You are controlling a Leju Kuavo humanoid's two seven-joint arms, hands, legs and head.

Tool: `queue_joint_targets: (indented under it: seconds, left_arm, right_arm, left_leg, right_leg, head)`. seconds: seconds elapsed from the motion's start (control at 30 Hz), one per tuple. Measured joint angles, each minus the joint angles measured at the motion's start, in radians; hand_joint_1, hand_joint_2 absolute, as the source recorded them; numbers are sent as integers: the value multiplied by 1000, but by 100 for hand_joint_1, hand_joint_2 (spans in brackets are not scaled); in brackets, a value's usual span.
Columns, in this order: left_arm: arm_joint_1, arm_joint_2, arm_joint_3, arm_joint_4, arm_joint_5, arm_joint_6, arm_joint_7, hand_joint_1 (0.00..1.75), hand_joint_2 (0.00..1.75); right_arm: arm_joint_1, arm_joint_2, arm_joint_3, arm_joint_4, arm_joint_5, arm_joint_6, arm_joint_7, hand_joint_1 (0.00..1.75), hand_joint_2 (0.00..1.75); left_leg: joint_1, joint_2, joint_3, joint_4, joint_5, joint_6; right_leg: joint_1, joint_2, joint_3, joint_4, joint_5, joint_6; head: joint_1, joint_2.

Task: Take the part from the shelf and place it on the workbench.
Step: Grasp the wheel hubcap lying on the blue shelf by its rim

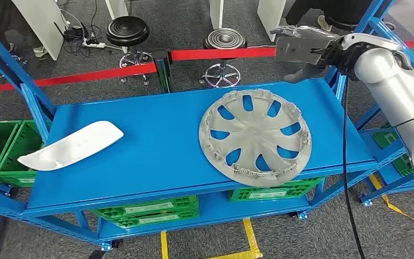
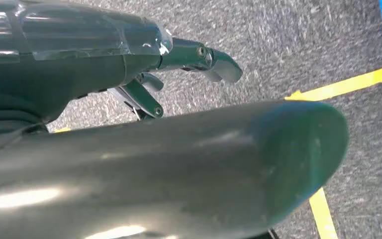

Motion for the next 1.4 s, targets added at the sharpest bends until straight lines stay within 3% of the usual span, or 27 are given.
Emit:
queue_joint_targets:
  seconds: [0.57, 0.83, 1.03, 1.4]
  left_arm:
    - [0, -1, 24, 2, -25, 3, 2, 0, 0]
    - [-7, -6, 36, 2, -54, 10, 30, 0, 0]
    - [0, 2, 36, 2, -88, 20, 38, 0, 0]
    - [-1, 28, 36, -9, -114, 44, 57, 0, 0]
  right_arm:
    - [-11, 16, -2, 0, 17, 13, 0, 0, 175]
    - [32, 44, 13, -36, -51, 98, 71, 0, 175]
    - [124, 40, 28, -113, -105, 96, 118, 0, 175]
    - [147, 48, 28, -255, -163, 103, 210, 0, 175]
  left_leg:
    - [-2, 1, 0, 0, 2, 2]
    - [-2, 2, -1, 0, 2, 2]
    - [-2, 2, -2, 0, 2, 2]
    - [-2, 2, -2, 0, 2, 2]
  right_leg:
    - [-3, -1, 2, -2, 3, 0]
    - [-3, -1, 2, -4, 3, 0]
    - [-3, -1, 2, -4, 3, -1]
    - [-3, -1, 3, -7, 3, -1]
  head:
    - [0, 0]
    - [0, 0]
    - [1, 0]
    - [2, 0]
